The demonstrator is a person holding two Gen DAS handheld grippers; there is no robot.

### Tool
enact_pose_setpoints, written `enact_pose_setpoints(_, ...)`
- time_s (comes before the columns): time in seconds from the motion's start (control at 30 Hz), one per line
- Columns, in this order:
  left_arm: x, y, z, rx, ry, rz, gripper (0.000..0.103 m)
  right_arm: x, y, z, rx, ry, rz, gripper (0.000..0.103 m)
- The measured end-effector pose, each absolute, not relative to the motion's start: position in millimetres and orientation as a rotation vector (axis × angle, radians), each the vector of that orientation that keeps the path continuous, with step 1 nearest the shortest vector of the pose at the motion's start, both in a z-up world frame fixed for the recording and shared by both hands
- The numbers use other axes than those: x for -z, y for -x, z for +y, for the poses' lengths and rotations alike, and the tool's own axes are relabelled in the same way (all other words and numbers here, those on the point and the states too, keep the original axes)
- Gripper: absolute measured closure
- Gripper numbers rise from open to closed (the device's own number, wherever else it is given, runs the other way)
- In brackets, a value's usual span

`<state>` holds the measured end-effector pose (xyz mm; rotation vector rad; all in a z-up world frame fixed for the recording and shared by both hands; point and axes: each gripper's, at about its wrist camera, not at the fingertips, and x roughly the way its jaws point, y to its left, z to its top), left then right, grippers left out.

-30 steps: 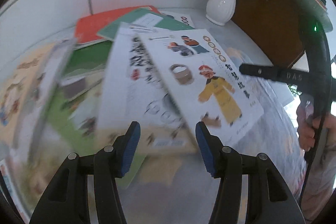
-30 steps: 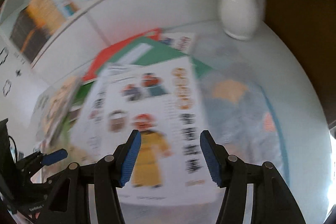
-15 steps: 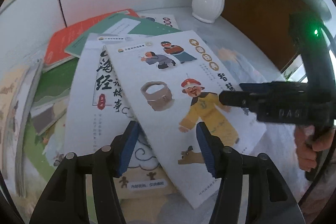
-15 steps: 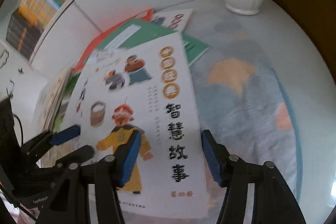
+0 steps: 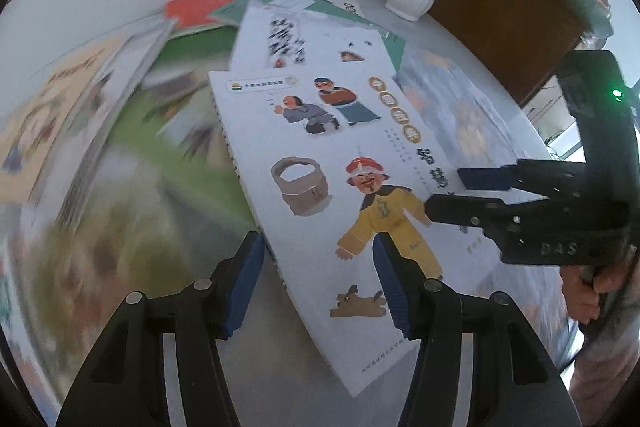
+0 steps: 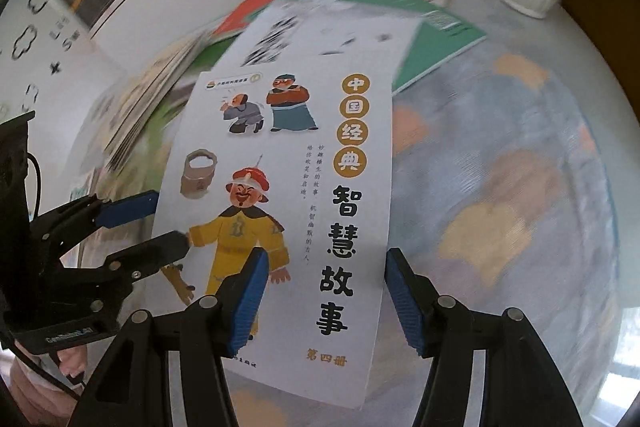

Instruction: Organize books

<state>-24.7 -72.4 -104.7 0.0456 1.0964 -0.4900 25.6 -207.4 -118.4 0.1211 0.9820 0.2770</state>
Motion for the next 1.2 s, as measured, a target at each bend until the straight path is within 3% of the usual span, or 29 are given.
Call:
enact_pose_setpoints(0.4, 112, 94, 41, 0.313, 0.033, 1.115, 0.050, 128, 22, -95, -0.530, -0.008, 1.009, 0.044)
enact_pose_setpoints(0.67, 129, 98, 82, 0.374, 0.230, 1.188, 0.050, 141, 4, -97, -0.624, -0.052, 1.048, 0.048)
enact_pose_setpoints(0.7, 130, 97, 83, 0.384, 0.240, 1.196, 0.051, 142, 2, -101, -0.639, -0.059, 1.054, 0.050)
enact_pose_setpoints(0.73, 131, 95, 84, 0.387, 0.236, 1.206, 0.061, 143, -2, -105, -0.658, -0.076, 1.062, 0.052)
enact_pose_setpoints(0.8, 131, 91, 86, 0.376, 0.214, 1.211, 0.069, 144, -14, -116, -0.696, -0.130, 1.084, 0.054)
enact_pose_setpoints(1.0, 138, 69, 100, 0.424, 0.312, 1.205, 0.078, 147, -37, -114, -0.780, -0.185, 1.083, 0.058)
enact_pose_setpoints(1.2, 137, 64, 97, 0.426, 0.308, 1.195, 0.078, 146, -43, -107, -0.810, -0.165, 1.055, 0.062)
